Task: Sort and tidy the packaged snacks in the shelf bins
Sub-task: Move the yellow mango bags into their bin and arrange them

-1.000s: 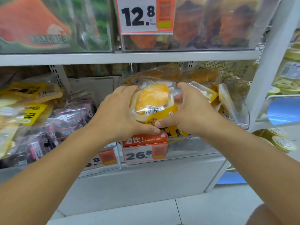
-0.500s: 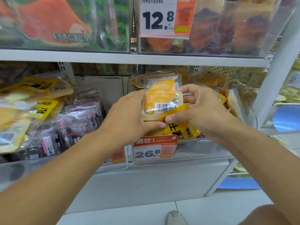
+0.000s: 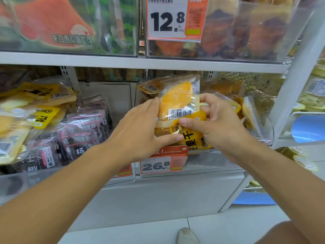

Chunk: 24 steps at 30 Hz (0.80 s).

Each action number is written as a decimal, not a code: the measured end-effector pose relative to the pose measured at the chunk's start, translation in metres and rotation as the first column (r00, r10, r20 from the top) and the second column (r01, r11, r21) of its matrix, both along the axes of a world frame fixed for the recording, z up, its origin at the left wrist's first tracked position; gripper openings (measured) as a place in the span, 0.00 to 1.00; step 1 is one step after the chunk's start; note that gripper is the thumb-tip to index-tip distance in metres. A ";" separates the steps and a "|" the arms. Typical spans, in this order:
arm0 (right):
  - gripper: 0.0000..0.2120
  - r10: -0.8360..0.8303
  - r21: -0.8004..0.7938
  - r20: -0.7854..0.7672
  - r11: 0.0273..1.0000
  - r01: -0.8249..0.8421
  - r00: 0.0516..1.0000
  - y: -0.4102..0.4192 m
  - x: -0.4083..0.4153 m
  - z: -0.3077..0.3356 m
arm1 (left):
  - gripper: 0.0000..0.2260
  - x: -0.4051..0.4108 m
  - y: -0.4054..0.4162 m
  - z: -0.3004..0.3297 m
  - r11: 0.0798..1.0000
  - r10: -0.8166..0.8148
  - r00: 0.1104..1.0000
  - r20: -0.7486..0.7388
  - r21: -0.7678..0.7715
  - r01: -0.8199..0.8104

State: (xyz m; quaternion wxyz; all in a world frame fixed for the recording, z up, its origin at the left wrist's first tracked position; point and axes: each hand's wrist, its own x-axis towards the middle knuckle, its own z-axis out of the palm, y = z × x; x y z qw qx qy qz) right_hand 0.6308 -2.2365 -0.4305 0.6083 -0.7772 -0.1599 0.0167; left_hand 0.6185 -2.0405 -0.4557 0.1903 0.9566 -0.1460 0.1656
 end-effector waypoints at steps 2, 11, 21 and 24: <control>0.17 -0.006 0.020 0.042 1.000 0.005 0.999 0.002 -0.001 0.002 | 0.35 0.001 0.001 -0.001 0.999 -0.016 1.000 0.003 -0.032 0.017; 0.09 -0.045 -0.169 0.340 0.980 0.108 0.939 0.023 -0.004 0.028 | 0.21 -0.005 0.007 -0.002 0.951 -0.151 0.985 0.086 -0.259 0.168; 0.08 0.302 -0.475 0.525 0.880 -0.020 0.796 0.122 0.001 0.071 | 0.13 -0.041 0.064 0.000 0.661 -0.076 0.993 0.089 -0.741 0.117; 0.09 0.398 -0.513 0.552 0.855 -0.078 0.733 0.164 0.012 0.065 | 0.16 -0.041 0.096 -0.006 0.642 0.119 0.991 0.054 -0.766 -0.036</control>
